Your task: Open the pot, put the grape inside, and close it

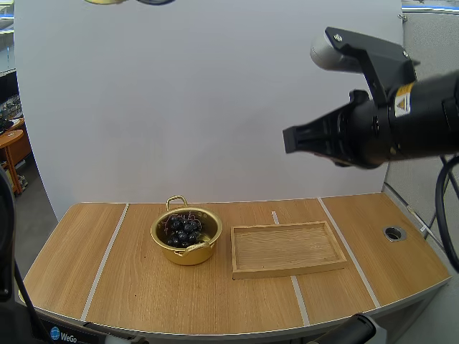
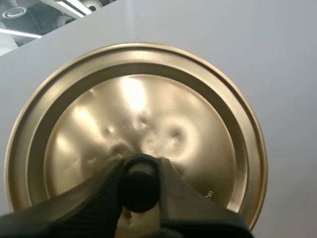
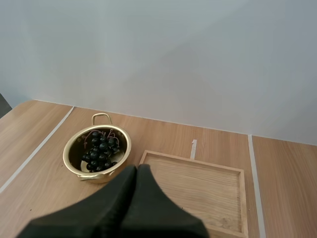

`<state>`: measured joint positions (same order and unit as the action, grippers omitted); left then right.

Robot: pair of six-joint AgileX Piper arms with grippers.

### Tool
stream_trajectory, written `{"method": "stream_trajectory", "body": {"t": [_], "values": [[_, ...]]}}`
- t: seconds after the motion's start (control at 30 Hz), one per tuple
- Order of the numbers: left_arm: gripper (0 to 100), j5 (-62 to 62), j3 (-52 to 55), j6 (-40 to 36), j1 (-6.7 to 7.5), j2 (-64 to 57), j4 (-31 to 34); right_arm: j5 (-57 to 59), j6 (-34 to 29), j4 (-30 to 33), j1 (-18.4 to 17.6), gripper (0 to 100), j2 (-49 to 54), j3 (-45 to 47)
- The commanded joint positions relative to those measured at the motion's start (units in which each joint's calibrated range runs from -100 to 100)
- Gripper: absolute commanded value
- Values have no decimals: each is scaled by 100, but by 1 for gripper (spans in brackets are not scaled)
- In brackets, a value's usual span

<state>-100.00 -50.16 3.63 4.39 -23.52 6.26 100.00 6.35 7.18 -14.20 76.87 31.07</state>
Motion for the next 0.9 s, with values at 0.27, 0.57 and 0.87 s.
{"method": "stream_trajectory", "body": {"t": [0.27,0.57,0.87], "values": [[0,0,2065,446,8,-20,-324,0,183,-257,355,0,790,622],[0,0,4313,1354,8,129,-1733,0,307,-257,415,0,839,622],[0,0,5514,1721,8,1028,-1757,0,375,-257,415,0,839,622]]}}
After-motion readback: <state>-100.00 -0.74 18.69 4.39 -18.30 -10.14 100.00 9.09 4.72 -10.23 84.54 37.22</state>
